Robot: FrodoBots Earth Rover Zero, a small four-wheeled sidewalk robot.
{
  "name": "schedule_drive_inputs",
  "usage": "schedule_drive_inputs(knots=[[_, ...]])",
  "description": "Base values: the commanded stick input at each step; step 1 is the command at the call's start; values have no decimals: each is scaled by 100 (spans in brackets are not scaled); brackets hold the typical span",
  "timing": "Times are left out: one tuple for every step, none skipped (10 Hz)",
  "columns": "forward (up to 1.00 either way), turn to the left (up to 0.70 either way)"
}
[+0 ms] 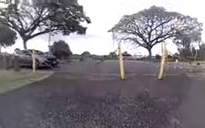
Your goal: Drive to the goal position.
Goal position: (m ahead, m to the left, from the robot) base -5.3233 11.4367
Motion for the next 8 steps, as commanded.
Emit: schedule_drive_inputs(knots=[[0,70],[0,70],[0,70],[0,70],[0,70],[0,70],[0,70],[0,70]])
